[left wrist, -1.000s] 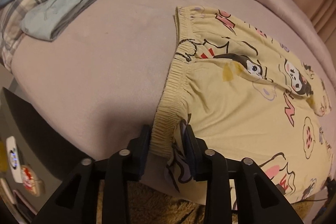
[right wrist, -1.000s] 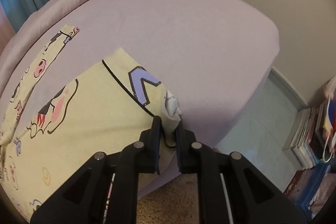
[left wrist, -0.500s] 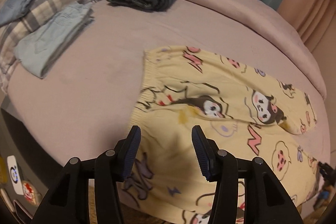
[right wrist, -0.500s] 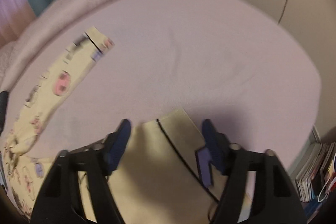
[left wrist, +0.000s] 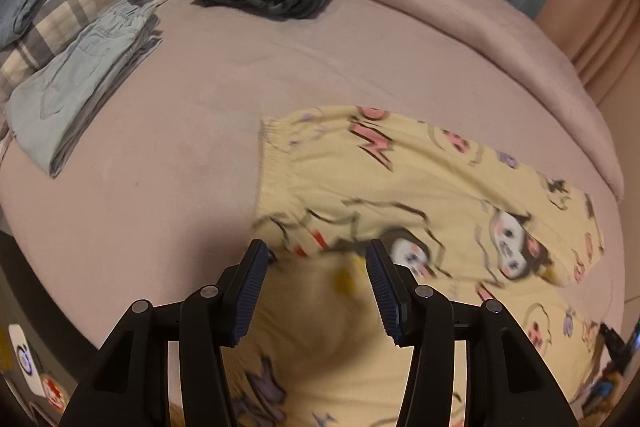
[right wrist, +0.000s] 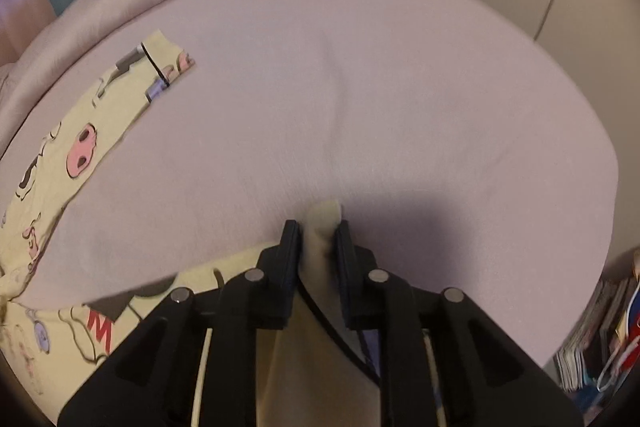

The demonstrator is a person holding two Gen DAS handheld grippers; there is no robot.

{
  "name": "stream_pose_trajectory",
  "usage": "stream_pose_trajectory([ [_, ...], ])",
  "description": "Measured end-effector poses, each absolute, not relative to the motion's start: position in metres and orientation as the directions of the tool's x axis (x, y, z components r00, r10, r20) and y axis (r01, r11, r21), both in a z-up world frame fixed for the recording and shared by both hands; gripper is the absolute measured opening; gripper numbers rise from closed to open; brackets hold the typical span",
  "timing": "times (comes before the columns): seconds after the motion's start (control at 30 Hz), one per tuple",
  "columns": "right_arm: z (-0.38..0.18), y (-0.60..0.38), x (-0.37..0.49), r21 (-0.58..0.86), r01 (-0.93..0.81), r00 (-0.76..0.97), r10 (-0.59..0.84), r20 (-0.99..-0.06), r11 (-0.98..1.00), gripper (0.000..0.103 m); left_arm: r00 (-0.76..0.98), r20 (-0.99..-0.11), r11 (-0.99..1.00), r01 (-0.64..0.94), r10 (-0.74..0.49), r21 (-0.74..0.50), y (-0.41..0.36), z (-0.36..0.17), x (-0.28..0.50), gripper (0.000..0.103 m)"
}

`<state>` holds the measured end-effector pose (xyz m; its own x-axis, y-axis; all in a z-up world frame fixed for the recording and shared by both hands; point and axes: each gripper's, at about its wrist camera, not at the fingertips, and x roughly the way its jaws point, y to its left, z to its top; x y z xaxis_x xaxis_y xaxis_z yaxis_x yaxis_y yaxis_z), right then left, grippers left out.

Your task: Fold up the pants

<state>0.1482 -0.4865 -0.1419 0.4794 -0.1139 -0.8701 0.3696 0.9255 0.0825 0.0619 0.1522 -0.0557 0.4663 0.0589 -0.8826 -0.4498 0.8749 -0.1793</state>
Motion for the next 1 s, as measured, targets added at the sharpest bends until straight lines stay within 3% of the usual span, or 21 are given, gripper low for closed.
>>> stream_pose_trajectory([
  [0.07, -0.131, -0.482, 0.153, 0.028, 0.367, 0.416, -0.137, -0.899, 0.930, 0.061, 0.454, -0.888, 0.871, -0.462, 0.068, -0.169, 0.163, -0.057, 0.072, 0.056],
  [0.17, -0.089, -0.477, 0.159, 0.063, 0.331, 0.461, -0.103, -0.882, 0.941, 0.067, 0.449, -0.889, 0.858, -0.488, 0.093, -0.157, 0.181, -0.057, 0.089, 0.068],
  [0.27, -0.043, -0.469, 0.180, 0.153, 0.287, 0.518, -0.019, -0.855, 0.946, 0.084, 0.443, -0.892, 0.848, -0.504, 0.091, -0.164, 0.197, -0.062, 0.111, 0.069],
  [0.33, -0.023, -0.464, 0.199, 0.265, 0.229, 0.563, 0.094, -0.821, 0.937, 0.088, 0.436, -0.897, 0.840, -0.510, 0.069, -0.184, 0.208, -0.071, 0.126, 0.069],
  [0.4, -0.015, -0.459, 0.223, 0.346, 0.210, 0.567, 0.174, -0.805, 0.914, 0.088, 0.414, -0.908, 0.820, -0.539, 0.059, -0.192, 0.218, -0.083, 0.140, 0.069],
  [0.53, -0.019, -0.422, 0.294, 0.291, 0.156, 0.551, 0.161, -0.819, 0.944, 0.088, 0.351, -0.936, 0.792, -0.579, 0.028, -0.194, 0.227, -0.112, 0.156, 0.069],
  [0.63, -0.050, -0.400, 0.352, 0.239, 0.134, 0.507, 0.141, -0.851, 0.962, 0.088, 0.377, -0.924, 0.802, -0.570, 0.061, -0.180, 0.222, -0.112, 0.158, 0.069],
  [0.73, -0.092, -0.388, 0.401, 0.189, 0.139, 0.457, 0.106, -0.883, 0.972, 0.079, 0.398, -0.916, 0.811, -0.548, 0.038, -0.204, 0.217, -0.113, 0.159, 0.069],
  [0.9, -0.132, -0.383, 0.444, 0.149, 0.133, 0.433, 0.078, -0.898, 0.980, 0.075, 0.468, -0.884, 0.817, -0.509, -0.003, -0.272, 0.201, -0.113, 0.158, 0.061],
  [0.93, -0.137, -0.381, 0.446, 0.161, 0.131, 0.447, 0.087, -0.890, 0.978, 0.076, 0.470, -0.883, 0.827, -0.501, 0.012, -0.255, 0.198, -0.114, 0.159, 0.052],
  [0.97, -0.138, -0.379, 0.445, 0.153, 0.131, 0.468, 0.075, -0.880, 0.980, 0.075, 0.468, -0.883, 0.836, -0.500, 0.040, -0.226, 0.194, -0.114, 0.158, 0.034],
  [1.0, -0.138, -0.377, 0.442, 0.135, 0.130, 0.499, 0.052, -0.865, 0.982, 0.070, 0.474, -0.879, 0.842, -0.492, 0.048, -0.219, 0.193, -0.112, 0.160, 0.025],
])
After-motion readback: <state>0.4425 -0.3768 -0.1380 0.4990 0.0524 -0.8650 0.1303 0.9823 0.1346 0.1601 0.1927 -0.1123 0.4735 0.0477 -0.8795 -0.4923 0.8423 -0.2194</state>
